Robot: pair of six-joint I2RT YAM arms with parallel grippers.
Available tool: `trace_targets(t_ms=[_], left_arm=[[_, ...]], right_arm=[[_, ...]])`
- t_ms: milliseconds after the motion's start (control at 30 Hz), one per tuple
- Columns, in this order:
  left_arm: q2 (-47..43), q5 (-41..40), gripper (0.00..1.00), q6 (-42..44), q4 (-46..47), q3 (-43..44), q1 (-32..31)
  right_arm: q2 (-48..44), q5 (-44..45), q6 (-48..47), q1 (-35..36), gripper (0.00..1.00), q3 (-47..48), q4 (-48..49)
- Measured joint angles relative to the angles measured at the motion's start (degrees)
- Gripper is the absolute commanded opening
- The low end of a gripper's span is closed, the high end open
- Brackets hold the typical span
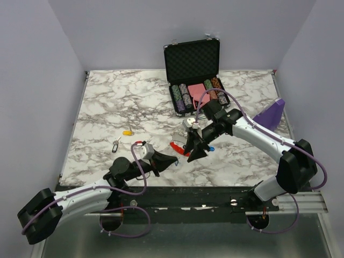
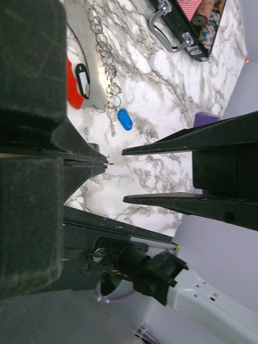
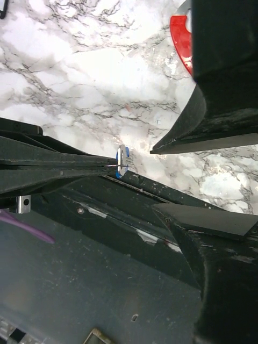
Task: Put the keys on the keyring
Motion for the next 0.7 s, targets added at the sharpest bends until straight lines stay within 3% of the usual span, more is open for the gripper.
trace_targets(t_ms=[367, 700], left_arm=[[5.9, -2.4, 0.00, -6.3, 17.7, -1.4, 0.0], [11.6, -2.4, 0.00, -8.5, 24.3, -1.4, 0.0]], right_arm=[[-0.1, -5.9, 14.3, 0.0, 0.43, -2.8, 13.9], [-0.2, -7.2, 19.3, 0.0, 0.30, -3.5, 18.8]])
